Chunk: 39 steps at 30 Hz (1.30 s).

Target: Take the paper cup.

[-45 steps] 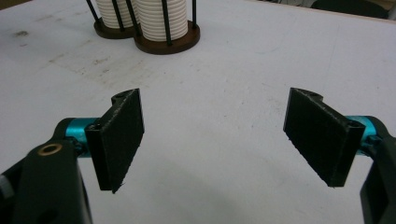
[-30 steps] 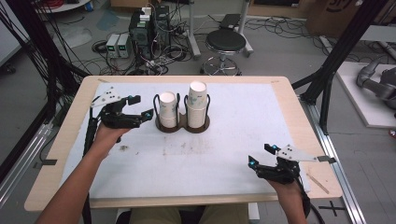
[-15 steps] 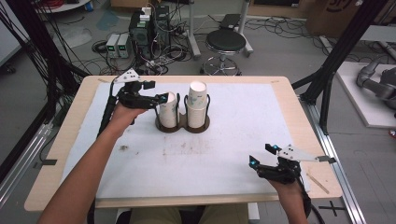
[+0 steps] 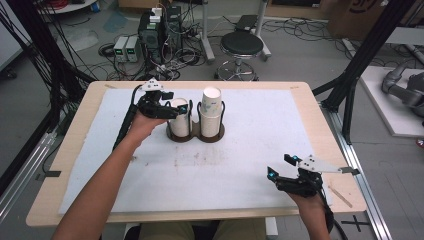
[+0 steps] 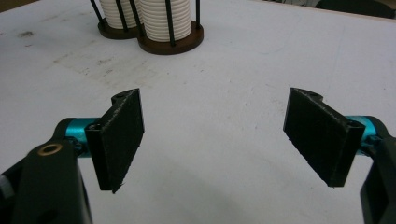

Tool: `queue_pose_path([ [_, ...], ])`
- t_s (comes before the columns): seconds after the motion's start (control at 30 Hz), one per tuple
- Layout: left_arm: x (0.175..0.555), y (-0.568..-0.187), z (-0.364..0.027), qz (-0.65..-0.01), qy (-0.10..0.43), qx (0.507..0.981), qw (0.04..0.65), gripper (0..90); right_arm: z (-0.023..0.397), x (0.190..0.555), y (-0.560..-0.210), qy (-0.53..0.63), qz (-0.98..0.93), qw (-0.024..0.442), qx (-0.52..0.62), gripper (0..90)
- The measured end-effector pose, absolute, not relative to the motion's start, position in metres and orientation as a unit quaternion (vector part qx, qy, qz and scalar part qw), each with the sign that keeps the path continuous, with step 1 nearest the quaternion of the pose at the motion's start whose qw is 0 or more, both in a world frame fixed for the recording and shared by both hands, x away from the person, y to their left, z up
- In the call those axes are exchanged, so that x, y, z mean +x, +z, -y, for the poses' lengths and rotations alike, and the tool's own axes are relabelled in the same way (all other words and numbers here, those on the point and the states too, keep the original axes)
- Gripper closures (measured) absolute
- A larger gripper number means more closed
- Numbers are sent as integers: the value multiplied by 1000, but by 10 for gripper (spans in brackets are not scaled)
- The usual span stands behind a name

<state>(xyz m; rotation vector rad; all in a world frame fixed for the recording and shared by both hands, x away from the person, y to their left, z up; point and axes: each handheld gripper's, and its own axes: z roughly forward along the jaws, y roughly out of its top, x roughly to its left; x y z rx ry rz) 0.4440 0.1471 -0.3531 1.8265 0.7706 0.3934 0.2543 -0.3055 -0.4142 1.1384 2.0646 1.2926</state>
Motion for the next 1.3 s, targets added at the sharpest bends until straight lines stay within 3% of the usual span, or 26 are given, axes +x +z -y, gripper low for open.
queue_pose_path([
  [0.47, 449, -361, -144, -338, 166, 775, 507, 261, 309, 253, -414, 470, -746, 226, 414, 208],
  [0.63, 449, -361, -145, -337, 163, 778, 505, 343, 309, 254, -414, 471, -746, 228, 413, 208],
  [1.3, 439, -340, -158, -334, 183, 741, 553, 360, 309, 254, -414, 470, -746, 225, 414, 208],
])
